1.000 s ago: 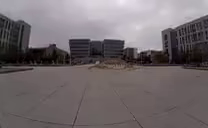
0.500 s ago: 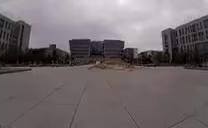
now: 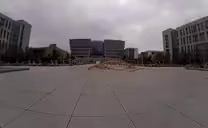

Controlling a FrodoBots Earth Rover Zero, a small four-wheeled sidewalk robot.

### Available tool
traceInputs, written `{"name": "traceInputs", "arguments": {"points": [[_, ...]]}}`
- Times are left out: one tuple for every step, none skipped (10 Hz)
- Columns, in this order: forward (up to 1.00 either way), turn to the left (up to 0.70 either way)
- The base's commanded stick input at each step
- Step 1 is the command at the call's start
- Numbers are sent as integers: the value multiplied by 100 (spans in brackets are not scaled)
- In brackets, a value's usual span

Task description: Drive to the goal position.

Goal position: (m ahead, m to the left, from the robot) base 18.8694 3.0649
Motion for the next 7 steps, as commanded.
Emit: {"name": "traceInputs", "arguments": {"points": [[70,0],[70,0],[70,0],[70,0],[70,0],[70,0],[70,0]]}}
